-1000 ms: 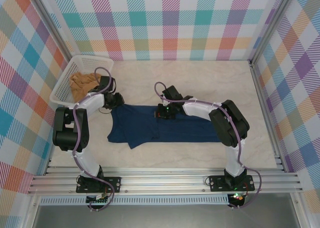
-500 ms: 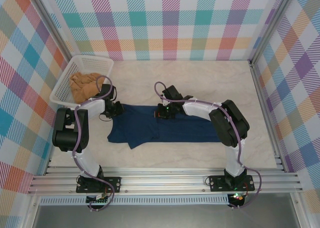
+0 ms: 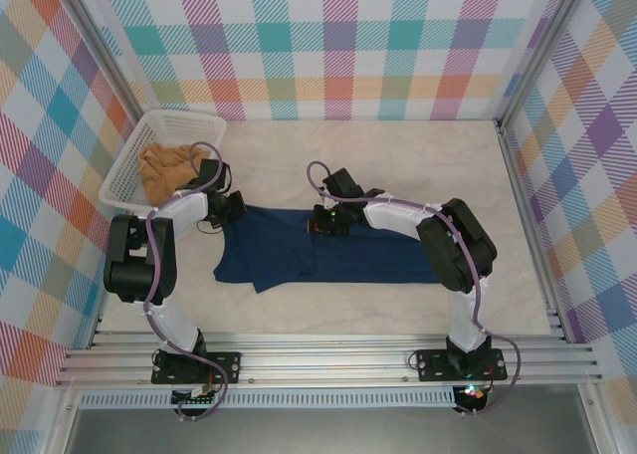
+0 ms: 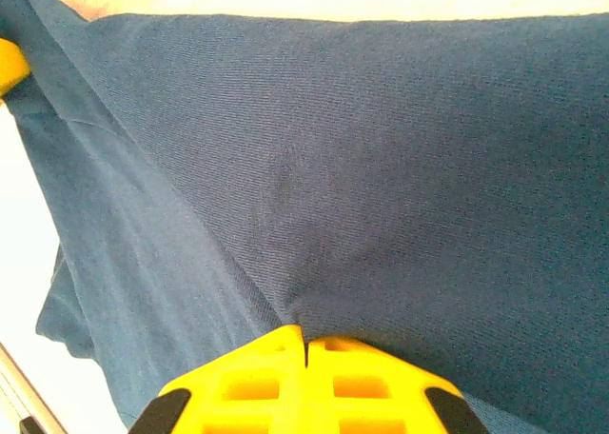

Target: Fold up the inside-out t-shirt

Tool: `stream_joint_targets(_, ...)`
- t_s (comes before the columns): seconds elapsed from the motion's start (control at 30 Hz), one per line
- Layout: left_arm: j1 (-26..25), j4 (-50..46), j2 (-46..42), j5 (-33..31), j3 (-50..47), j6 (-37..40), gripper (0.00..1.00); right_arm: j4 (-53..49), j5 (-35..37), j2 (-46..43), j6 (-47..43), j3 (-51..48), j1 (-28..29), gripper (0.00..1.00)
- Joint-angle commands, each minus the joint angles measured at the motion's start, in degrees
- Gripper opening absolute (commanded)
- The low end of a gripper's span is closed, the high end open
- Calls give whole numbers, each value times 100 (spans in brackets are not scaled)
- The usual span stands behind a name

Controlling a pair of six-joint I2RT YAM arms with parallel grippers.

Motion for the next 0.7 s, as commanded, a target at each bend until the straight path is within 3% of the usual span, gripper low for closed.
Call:
stream_joint_targets(0.0,119,-164,-237,-73,254,118,3,-168,43,-139,-101,111,-27,0)
stream_joint_targets(0.43,196,-116,443,-395,625,139,7,-104,137,-69,-50,-16,-47,0)
stream_joint_targets(0.67,216,-91,639,-400,681,128,22,-238,221,-72,-67,-21,-94,5)
